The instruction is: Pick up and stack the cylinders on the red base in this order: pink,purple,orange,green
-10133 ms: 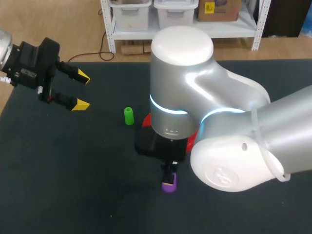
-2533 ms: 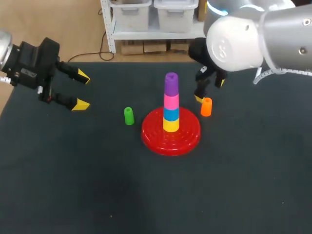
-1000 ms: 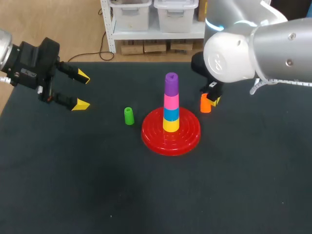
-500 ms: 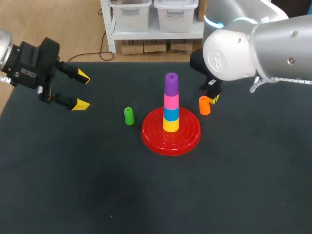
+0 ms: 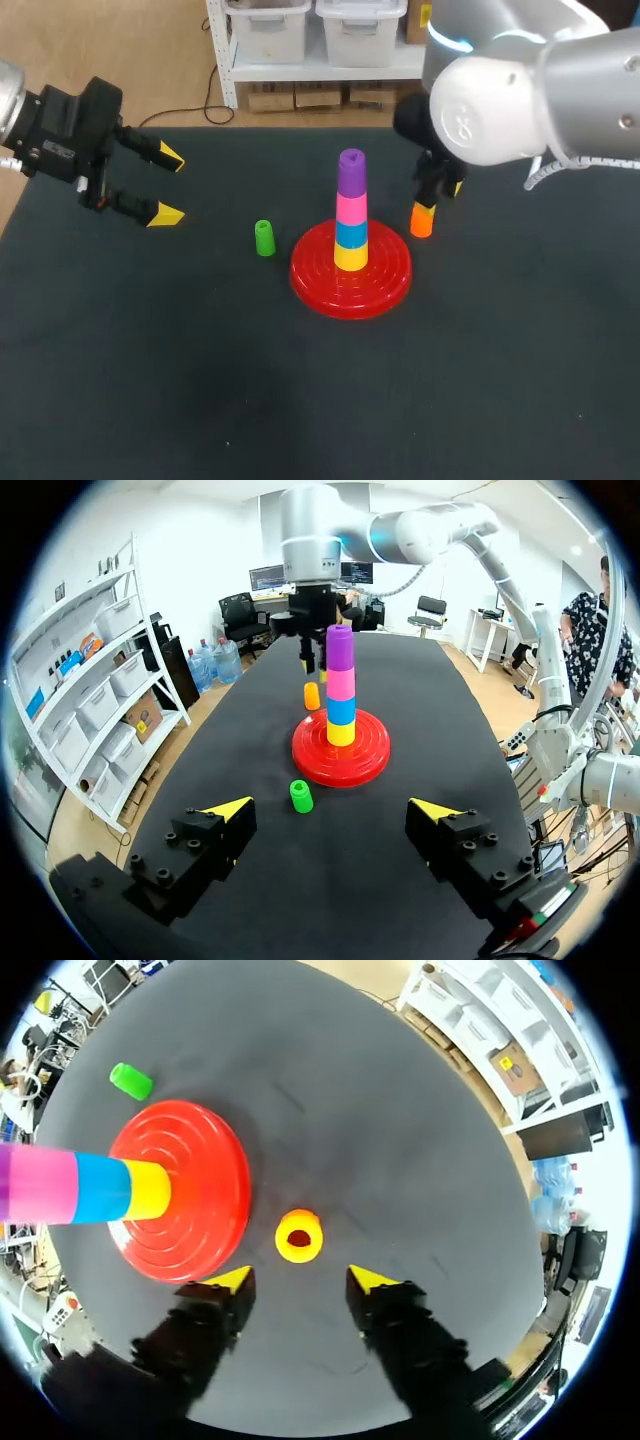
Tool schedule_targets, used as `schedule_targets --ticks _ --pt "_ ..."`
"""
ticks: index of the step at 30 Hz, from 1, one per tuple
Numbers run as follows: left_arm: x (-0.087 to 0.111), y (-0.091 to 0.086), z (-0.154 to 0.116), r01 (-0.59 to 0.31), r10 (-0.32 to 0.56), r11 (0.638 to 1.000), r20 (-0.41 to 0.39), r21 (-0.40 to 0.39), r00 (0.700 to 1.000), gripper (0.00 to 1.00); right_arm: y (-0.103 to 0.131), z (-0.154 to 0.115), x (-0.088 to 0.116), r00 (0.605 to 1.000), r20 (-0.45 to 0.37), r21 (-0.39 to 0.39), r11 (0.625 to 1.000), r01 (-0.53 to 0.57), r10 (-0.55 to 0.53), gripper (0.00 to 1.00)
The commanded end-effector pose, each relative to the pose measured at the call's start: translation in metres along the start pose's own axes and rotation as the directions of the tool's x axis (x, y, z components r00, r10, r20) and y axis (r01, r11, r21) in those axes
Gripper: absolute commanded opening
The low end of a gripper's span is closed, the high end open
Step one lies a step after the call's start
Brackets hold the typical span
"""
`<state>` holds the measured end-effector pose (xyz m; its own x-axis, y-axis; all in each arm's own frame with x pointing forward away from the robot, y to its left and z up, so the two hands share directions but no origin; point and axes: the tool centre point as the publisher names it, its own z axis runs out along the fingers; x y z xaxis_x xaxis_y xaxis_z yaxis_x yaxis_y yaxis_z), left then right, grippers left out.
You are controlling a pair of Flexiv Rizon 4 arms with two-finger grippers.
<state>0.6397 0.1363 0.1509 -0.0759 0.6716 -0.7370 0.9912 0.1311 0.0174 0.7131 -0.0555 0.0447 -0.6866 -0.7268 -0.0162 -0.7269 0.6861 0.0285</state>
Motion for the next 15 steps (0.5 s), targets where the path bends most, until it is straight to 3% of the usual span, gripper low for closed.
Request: schedule_targets --ticks 1,15 --pt "0.001 -0.001 0.0 -0.001 0.001 1.0 0.001 -0.003 1.0 1.0 0.002 -0.002 0.005 1.0 0.019 0.008 1.0 0.001 -0.001 1.0" --pt "0.001 -0.001 0.0 -0.001 0.001 1.0 0.001 -0.003 1.0 1.0 0.002 0.017 -0.021 1.0 -0.017 0.029 1.0 0.01 -0.01 1.0"
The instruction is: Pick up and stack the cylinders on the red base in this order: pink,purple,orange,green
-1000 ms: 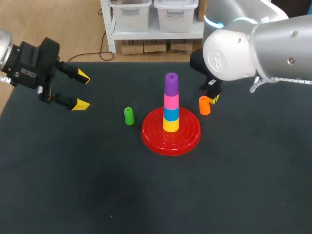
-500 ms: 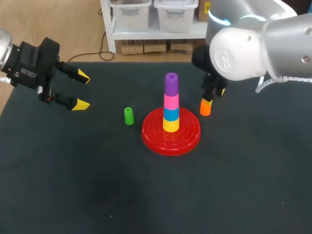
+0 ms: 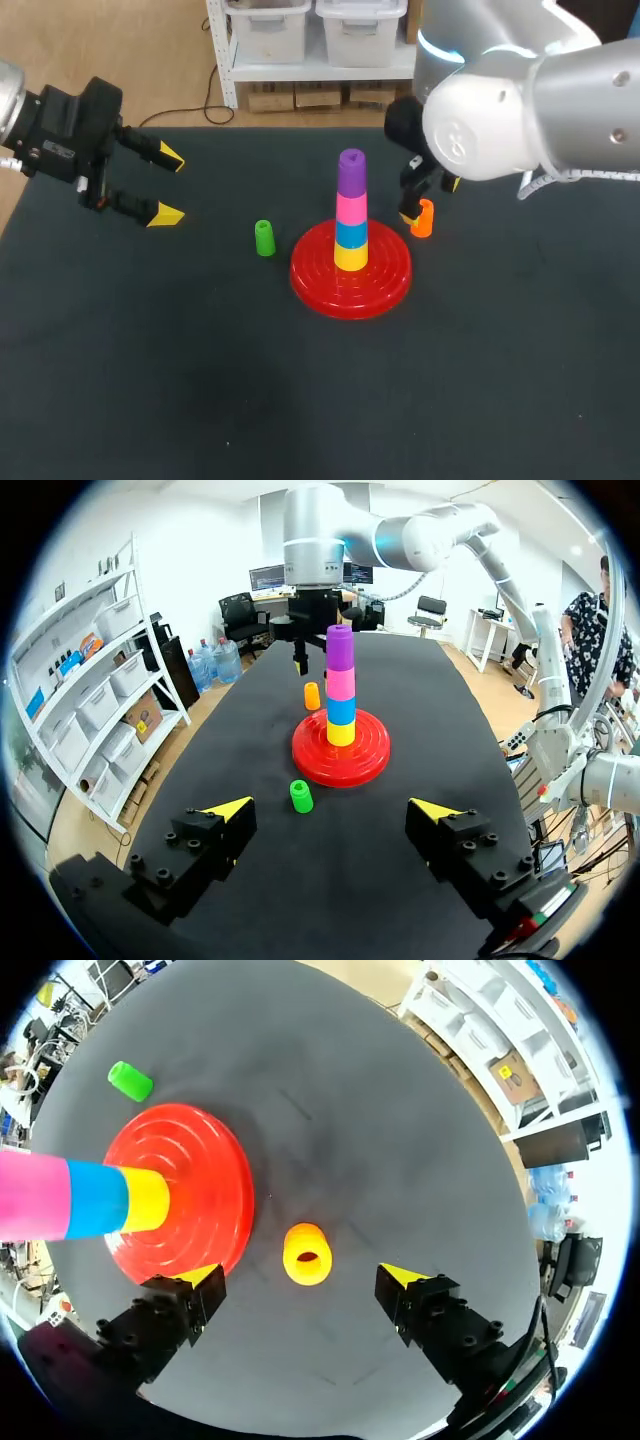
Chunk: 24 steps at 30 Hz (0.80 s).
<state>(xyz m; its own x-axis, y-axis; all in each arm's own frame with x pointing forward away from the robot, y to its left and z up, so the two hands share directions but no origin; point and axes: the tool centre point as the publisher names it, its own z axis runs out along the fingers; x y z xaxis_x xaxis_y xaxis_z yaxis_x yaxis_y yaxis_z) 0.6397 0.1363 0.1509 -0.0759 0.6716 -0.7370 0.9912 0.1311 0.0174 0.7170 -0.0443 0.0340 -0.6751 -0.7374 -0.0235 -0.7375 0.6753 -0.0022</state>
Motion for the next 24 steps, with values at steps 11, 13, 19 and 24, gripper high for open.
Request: schedule_targets --ticks 11,13,19,24 --pt "0.0008 -0.0008 0.0003 -0.001 0.001 1.0 0.001 -0.003 1.0 1.0 -0.0046 0.0127 -0.0063 0.998 -0.044 0.012 0.999 -0.033 0.034 1.0" --pt "0.0008 -0.0008 0.0003 -0.001 0.001 1.0 0.001 -0.003 1.0 1.0 -0.0054 0.0135 -0.0061 0.998 -0.046 0.013 0.999 -0.038 0.038 1.0" --pt "0.0008 -0.0008 0.0003 -0.001 0.001 1.0 0.001 -0.003 1.0 1.0 -0.0062 0.0144 -0.0058 0.998 -0.048 0.011 0.999 -0.047 0.048 1.0" --pt "0.0008 -0.0008 0.0003 -0.001 0.001 1.0 0.001 -0.003 1.0 1.0 -0.0056 0.0154 -0.0065 0.998 -0.046 0.006 0.999 -0.052 0.052 1.0"
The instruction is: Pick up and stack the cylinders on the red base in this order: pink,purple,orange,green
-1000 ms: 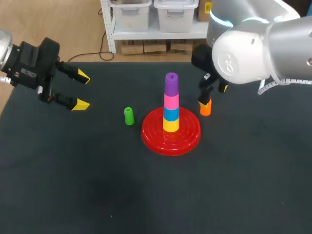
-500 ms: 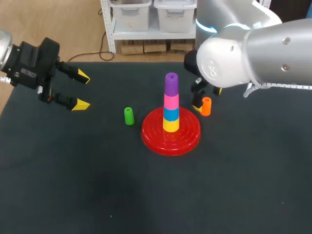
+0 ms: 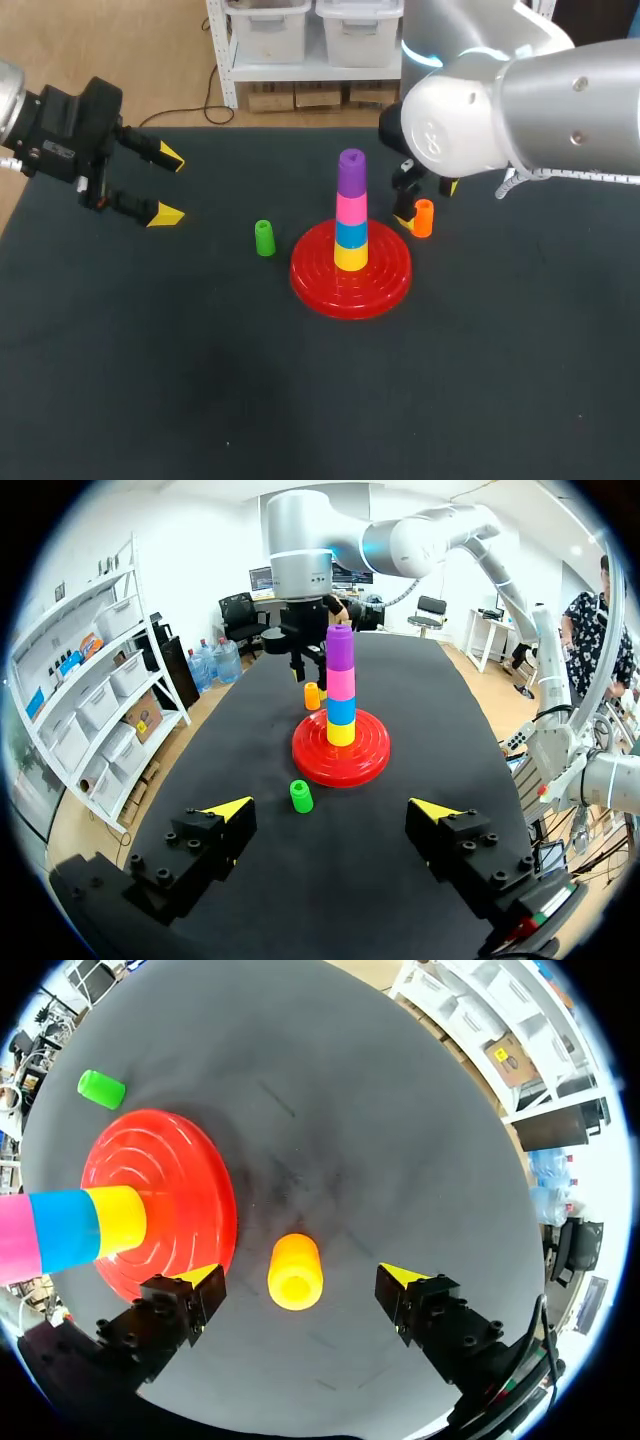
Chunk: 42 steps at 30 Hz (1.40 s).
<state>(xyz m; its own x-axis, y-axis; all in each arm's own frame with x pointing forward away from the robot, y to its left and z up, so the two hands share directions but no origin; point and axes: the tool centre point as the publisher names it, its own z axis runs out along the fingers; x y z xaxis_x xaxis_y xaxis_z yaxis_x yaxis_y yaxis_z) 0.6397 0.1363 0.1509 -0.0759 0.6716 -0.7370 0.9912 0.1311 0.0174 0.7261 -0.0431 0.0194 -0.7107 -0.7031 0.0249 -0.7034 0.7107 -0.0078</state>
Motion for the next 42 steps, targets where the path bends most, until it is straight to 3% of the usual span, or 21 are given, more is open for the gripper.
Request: schedule_targets --ticks 1,2,3,4,5,6,29,35,42 --pt "0.001 -0.001 0.0 -0.001 0.001 1.0 0.001 -0.003 1.0 1.0 0.0 0.001 0.0 1.0 0.003 -0.002 1.0 -0.004 0.004 1.0" --pt "0.001 -0.001 0.0 -0.001 0.001 1.0 0.001 -0.003 1.0 1.0 0.0 0.001 0.0 1.0 0.002 -0.006 1.0 -0.009 0.009 1.0" --pt "0.001 -0.001 0.0 -0.001 0.001 1.0 0.001 -0.003 1.0 1.0 0.0 0.002 0.0 1.0 0.002 -0.008 1.0 -0.011 0.011 0.6" --pt "0.001 -0.001 0.0 -0.001 0.001 1.0 0.001 -0.003 1.0 1.0 0.0 0.002 0.0 1.0 0.002 -0.009 1.0 -0.011 0.011 0.35" --pt "0.001 -0.001 0.0 -0.001 0.001 1.0 0.001 -0.003 1.0 1.0 0.0 0.003 0.001 1.0 0.001 -0.01 1.0 -0.012 0.012 0.27" --pt "0.001 -0.001 0.0 -0.001 0.001 1.0 0.001 -0.003 1.0 1.0 0.0 0.003 0.001 1.0 0.0 -0.01 1.0 -0.012 0.012 0.0" --pt "0.001 -0.001 0.0 -0.001 0.001 1.0 0.001 -0.003 1.0 1.0 0.0 0.004 0.005 1.0 0.006 -0.023 1.0 -0.01 0.01 0.0" --pt "0.001 -0.001 0.0 -0.001 0.001 1.0 0.001 -0.003 1.0 1.0 -0.006 -0.014 0.008 0.999 0.045 -0.003 1.0 -0.002 0.002 0.0" --pt "0.001 -0.001 0.0 -0.001 0.001 1.0 0.001 -0.003 1.0 1.0 -0.006 -0.065 0.014 0.99 0.123 0.041 0.997 0.064 -0.069 0.0"
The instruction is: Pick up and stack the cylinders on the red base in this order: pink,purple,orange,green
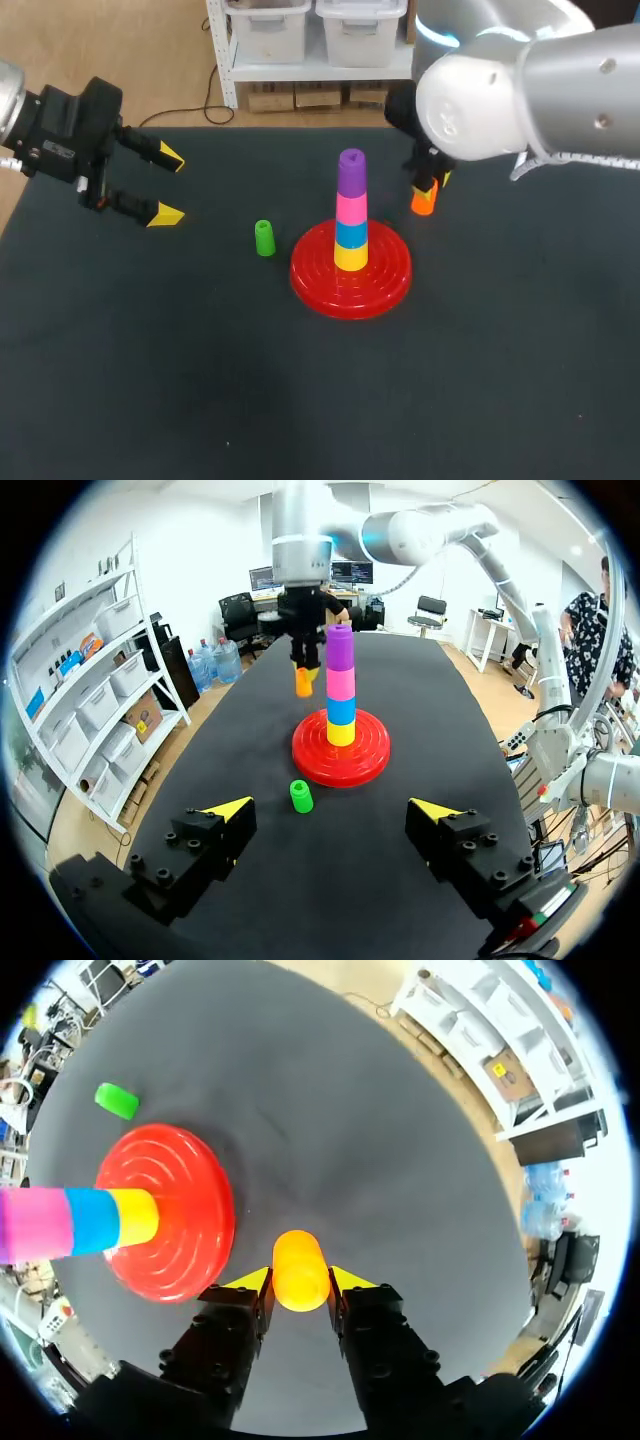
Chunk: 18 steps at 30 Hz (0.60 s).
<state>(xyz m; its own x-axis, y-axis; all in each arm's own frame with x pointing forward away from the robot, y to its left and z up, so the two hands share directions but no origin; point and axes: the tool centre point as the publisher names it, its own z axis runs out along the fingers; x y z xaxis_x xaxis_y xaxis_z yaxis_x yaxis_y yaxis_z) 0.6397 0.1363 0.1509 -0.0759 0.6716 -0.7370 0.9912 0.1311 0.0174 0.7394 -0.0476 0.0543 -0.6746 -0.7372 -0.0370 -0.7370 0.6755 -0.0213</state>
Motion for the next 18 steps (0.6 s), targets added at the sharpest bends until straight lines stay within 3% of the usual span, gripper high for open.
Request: schedule_targets --ticks 1,11,18 --pt "0.001 -0.001 0.0 -0.001 0.001 1.0 0.001 -0.003 1.0 1.0 0.008 -0.04 0.018 0.997 0.073 0.029 0.999 0.027 -0.029 0.0" --pt "0.001 -0.001 0.0 -0.001 0.001 1.0 0.001 -0.003 1.0 1.0 0.014 -0.131 0.015 0.97 0.189 0.139 0.982 0.129 -0.154 0.0" --pt "0.001 -0.001 0.0 -0.001 0.001 1.0 0.001 -0.003 1.0 1.0 0.025 -0.181 0.018 0.948 0.221 0.155 0.968 0.198 -0.229 0.0"
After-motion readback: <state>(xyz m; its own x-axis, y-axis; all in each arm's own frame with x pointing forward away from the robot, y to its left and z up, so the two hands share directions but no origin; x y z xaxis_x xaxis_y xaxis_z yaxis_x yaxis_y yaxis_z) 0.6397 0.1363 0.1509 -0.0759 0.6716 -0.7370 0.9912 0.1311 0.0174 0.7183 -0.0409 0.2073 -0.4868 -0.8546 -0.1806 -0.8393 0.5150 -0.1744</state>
